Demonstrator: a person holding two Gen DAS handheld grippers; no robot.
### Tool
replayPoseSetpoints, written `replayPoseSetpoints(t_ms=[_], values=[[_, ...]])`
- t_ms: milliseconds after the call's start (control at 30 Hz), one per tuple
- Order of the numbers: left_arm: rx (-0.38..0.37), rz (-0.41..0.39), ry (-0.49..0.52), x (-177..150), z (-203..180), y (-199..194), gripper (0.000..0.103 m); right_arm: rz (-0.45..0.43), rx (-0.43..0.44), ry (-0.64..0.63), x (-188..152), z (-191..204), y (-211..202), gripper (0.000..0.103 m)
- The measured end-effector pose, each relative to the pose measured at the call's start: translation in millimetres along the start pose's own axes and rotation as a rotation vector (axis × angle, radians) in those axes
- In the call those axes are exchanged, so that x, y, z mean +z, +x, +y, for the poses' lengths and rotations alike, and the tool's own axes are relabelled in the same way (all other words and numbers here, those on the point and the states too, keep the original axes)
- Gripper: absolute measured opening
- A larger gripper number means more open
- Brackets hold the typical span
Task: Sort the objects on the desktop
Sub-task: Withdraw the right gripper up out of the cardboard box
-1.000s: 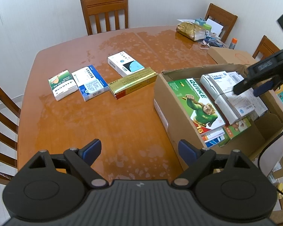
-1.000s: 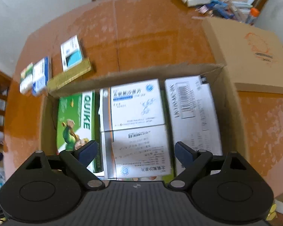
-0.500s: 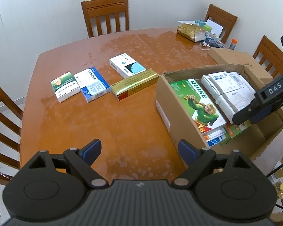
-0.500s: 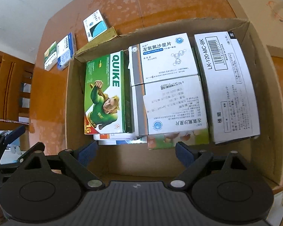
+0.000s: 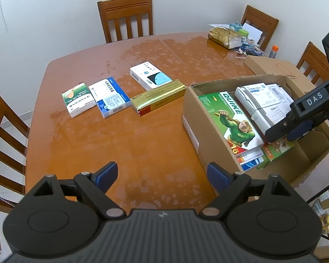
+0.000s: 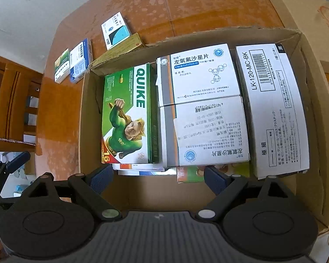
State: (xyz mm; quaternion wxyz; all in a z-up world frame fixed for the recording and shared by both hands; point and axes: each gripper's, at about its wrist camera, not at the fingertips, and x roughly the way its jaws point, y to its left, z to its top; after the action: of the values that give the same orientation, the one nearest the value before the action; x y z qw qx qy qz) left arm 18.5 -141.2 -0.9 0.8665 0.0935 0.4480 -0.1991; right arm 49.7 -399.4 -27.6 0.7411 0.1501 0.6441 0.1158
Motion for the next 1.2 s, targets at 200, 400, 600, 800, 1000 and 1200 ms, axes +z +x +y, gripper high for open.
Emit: replayPoseSetpoints(t_ms=[200,400,600,800,1000,1200], values=[[0.001,-0.001,0.001,1,-2,0,0.089,-0.005,-0.006,0.0,0,-1,-3,0.093],[0.002,-0.001,0.002,1,-2,0,0.089,-0.006,-0.013,-0.003,-2,1,-3,0.093],[-0.006,-0.003,0.006,-1,0,-3,0.089,-0.02,-0.028,0.002,-4,3,-7,0.093],[-0.031,-0.013,0.007,-6,14,-11,0.089,-0.049,-0.067,0.038,-8,7,-13,0.093],[-0.09,-0.026,0.03,-14,45,-19,0.089,-0.119,-0.126,0.11,-23,24,-28,0.093],[-0.137,-0.03,0.04,-28,89,-26,0.089,-0.195,-0.187,0.185,-41,60,-42,0.093]])
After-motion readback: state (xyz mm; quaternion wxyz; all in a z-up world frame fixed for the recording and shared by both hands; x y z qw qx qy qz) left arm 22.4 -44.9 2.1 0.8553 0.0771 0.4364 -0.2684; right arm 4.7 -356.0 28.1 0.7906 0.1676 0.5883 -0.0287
